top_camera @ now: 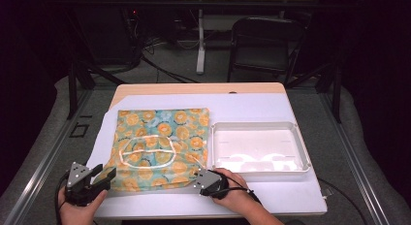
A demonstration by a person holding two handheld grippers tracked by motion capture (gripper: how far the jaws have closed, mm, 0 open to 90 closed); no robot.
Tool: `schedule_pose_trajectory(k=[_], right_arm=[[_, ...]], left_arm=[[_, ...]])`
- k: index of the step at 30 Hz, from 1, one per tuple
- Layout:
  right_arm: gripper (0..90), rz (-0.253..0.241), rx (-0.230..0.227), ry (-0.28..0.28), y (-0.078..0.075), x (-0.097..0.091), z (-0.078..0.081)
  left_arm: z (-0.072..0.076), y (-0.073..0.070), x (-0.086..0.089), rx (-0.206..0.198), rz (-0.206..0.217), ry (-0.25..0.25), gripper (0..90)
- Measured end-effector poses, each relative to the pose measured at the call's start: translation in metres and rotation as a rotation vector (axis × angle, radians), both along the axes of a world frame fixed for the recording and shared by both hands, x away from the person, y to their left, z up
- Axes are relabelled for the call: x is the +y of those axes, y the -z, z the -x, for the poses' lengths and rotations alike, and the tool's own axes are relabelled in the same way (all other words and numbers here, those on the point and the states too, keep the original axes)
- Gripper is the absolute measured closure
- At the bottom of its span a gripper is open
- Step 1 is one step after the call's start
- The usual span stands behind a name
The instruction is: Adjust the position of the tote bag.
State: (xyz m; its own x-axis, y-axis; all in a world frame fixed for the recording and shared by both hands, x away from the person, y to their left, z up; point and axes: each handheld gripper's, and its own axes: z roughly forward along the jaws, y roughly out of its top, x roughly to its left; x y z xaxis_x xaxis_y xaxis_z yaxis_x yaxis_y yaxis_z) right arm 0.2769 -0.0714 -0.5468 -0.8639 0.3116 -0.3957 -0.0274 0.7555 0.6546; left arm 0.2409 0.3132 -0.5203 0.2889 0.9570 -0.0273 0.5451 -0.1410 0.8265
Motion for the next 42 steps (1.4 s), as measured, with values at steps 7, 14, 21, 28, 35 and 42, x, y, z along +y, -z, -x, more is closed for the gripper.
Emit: schedule_pose_trajectory(k=[7,14,21,28,35,42], right_arm=[[83.2,-0.019,0.005,-0.004,0.002,0.001,0.001],[81.8,-0.013,0.005,-0.009,0.002,0.000,0.001],[80.2,-0.002,0.000,-0.012,0.004,0.001,0.001],[78.5,0.000,0.001,-0.012,0.004,0.001,0.001],[75.4,-0.006,0.001,-0.009,0.004,0.001,0.001],[73.1,0.010,0.001,-0.014,0.004,0.001,0.001]], left_arm=[[-0.001,0.003,0.018,0.054,0.107,-0.043,45.2],[-0.001,0.005,0.029,0.082,0.177,-0.079,44.4],[0.000,0.005,0.037,0.106,0.245,-0.098,41.9],[-0.001,0.010,0.033,0.151,0.248,-0.111,37.2],[-0.004,0.017,0.035,0.194,0.286,-0.117,35.3],[-0.006,0.022,0.037,0.235,0.325,-0.106,35.0]])
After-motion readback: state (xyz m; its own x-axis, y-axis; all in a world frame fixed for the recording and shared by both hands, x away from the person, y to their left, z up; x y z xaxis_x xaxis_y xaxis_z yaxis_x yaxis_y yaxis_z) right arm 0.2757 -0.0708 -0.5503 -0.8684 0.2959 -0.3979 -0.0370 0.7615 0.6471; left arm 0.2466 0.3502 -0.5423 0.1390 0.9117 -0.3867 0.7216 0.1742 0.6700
